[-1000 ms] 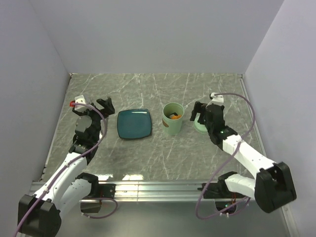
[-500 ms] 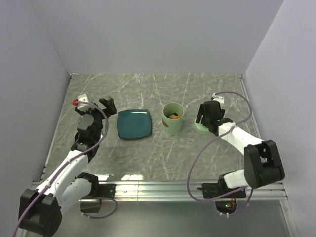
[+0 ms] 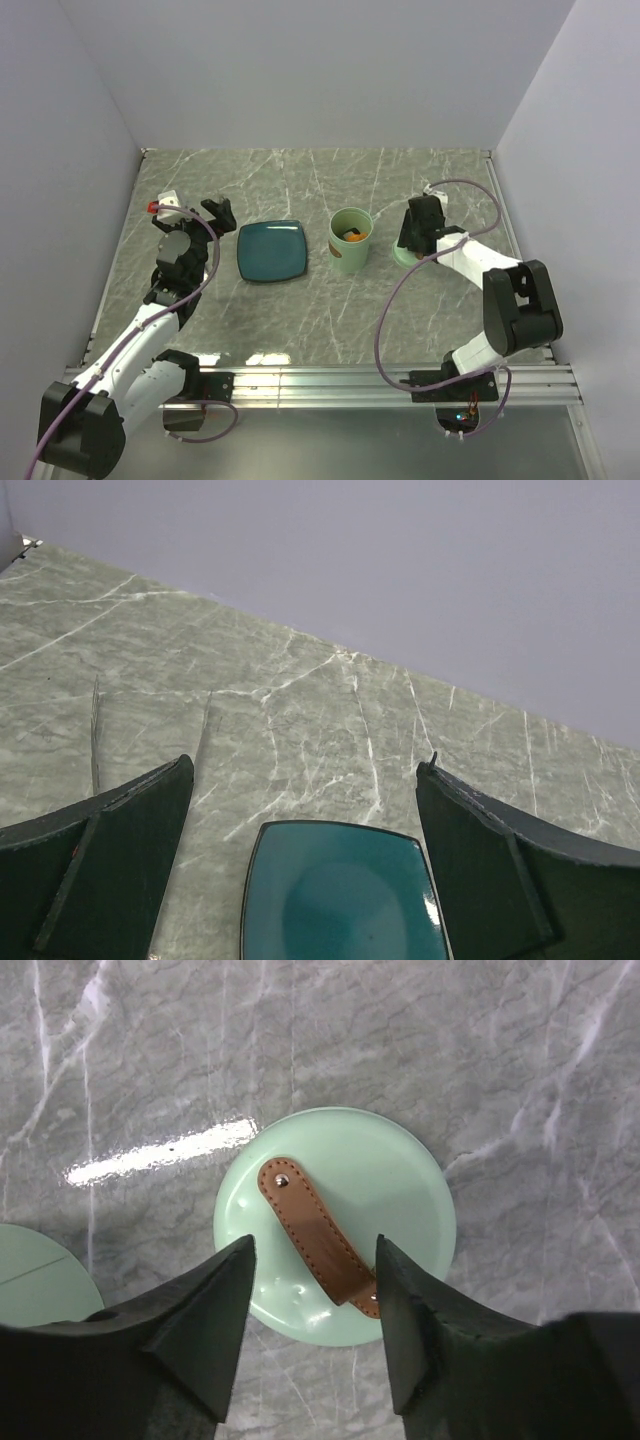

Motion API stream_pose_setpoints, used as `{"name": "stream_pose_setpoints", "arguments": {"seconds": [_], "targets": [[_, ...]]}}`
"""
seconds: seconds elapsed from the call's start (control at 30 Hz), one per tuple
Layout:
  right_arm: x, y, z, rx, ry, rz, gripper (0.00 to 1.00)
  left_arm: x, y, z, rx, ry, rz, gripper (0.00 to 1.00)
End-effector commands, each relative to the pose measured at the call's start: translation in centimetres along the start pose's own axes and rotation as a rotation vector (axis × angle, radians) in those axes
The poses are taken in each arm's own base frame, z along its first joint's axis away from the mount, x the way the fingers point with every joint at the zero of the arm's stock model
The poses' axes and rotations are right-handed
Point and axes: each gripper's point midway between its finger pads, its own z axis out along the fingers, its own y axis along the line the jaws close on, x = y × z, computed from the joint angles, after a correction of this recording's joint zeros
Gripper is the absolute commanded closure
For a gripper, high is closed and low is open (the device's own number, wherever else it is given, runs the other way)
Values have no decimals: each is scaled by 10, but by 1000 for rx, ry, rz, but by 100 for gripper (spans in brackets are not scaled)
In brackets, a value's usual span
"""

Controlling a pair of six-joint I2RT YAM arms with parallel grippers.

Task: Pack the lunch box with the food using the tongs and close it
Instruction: Pick up the lid of the lunch box with the right arm

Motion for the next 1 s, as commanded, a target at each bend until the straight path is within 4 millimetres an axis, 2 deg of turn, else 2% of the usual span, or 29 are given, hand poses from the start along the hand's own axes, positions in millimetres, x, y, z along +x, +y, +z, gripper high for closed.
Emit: {"name": "stream_pose_setpoints", "arguments": {"seconds": [0.0,0.27,0.4,0.53,0.63,0.8,0.97], "targets": [[-11,4,0,-7,3,11,42,-14,-8,-1,34,-44,-10,1],[-2,5,9,-6,63,-6,58,-13,-9,-2,39,-39,-9,0],[1,6,12,-7,88,-16,78,-13,-8,-2,36,-40,-9,1],[1,6,12,-9,92,-20,89,-13,-9,-2,38,-39,-10,1],[1,5,11,-5,82,-14,100,-11,-8,-1,34,-33,-10,1],[-13,0,-1,3,11,5,100,-13,-4,-1,7,-36,-12,1],[-30,-5,-23,3,-72,31,100,-13,-3,0,1,-34,-11,0]]}}
